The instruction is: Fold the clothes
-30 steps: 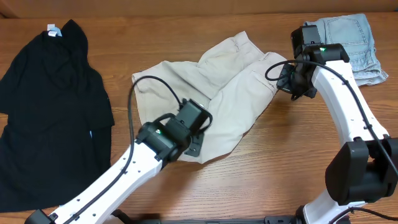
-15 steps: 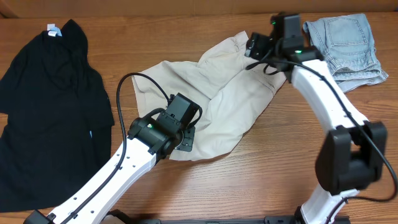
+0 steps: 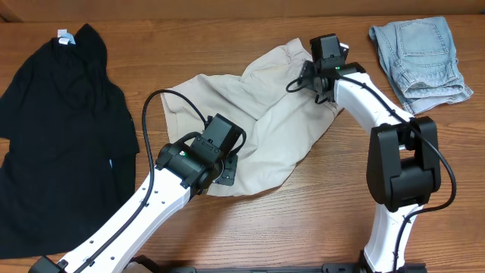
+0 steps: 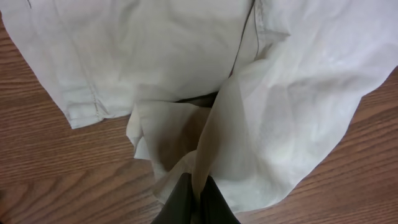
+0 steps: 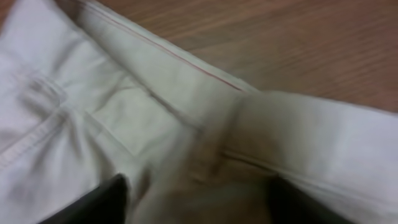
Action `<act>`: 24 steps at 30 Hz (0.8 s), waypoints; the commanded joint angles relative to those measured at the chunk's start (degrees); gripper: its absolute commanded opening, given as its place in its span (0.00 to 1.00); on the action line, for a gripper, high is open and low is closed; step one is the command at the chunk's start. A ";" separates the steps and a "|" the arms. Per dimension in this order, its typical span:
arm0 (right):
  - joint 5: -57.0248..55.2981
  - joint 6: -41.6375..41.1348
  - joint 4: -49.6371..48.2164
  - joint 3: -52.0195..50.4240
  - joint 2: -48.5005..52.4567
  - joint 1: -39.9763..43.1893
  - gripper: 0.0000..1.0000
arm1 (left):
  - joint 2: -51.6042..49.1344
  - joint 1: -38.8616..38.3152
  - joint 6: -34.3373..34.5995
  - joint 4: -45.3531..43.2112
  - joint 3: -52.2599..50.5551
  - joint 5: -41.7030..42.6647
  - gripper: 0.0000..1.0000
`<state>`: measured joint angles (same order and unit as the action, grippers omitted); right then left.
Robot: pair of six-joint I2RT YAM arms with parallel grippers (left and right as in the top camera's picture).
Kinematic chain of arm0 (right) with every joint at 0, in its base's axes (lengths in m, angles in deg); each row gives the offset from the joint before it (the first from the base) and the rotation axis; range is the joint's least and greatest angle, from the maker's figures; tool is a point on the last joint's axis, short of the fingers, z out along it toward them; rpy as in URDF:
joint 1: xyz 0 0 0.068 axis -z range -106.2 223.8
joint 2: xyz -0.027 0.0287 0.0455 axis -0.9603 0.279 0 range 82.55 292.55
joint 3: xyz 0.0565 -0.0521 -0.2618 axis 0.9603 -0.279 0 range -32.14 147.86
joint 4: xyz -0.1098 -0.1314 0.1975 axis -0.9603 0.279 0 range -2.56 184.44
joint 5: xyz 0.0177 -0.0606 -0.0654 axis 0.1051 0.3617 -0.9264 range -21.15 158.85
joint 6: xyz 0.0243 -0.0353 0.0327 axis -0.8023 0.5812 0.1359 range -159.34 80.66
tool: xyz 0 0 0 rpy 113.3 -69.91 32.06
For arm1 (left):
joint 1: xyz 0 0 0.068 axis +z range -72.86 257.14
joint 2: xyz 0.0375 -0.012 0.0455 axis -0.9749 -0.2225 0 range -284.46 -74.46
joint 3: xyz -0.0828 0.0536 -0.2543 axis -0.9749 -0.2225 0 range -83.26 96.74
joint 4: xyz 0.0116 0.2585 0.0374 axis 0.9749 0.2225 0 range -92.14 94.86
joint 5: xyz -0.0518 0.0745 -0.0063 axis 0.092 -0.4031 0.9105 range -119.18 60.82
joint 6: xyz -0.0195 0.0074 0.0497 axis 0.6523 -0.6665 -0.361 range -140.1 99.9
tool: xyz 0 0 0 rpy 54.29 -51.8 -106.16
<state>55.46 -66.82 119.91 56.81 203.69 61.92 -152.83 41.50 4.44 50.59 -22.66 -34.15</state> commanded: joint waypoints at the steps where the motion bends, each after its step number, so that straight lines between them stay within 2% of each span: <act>1: -1.95 -1.31 3.58 1.81 -0.50 1.53 0.47 | 1.14 -0.39 0.79 -0.31 -0.13 0.24 0.04; 3: -1.55 -1.31 6.49 2.45 -0.96 2.21 0.17 | 1.14 -0.39 0.79 -0.50 -0.13 -0.09 0.04; 4: -1.46 -1.31 7.80 2.64 -1.20 2.51 0.06 | 1.14 -0.39 0.79 -0.61 -0.13 -0.13 0.04; 5: -0.81 -1.33 9.53 2.73 -1.57 2.91 0.04 | 1.14 -0.39 0.76 -0.98 -0.13 -0.13 0.04; 12: 2.38 -5.81 16.74 2.73 -2.14 4.11 0.04 | 1.14 -0.39 0.72 -2.47 -0.13 -1.38 0.04; 19: 3.41 -7.30 22.51 2.73 -4.46 4.13 0.04 | 1.14 -0.37 -2.71 -2.69 -0.11 -1.81 0.04; 24: 3.43 -7.28 27.85 2.71 -6.69 4.13 0.04 | 1.14 -0.37 -2.71 -2.89 -0.11 -3.85 0.04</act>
<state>58.35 -73.25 145.50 58.73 200.63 65.90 -152.83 41.50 3.30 47.94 -22.69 -35.53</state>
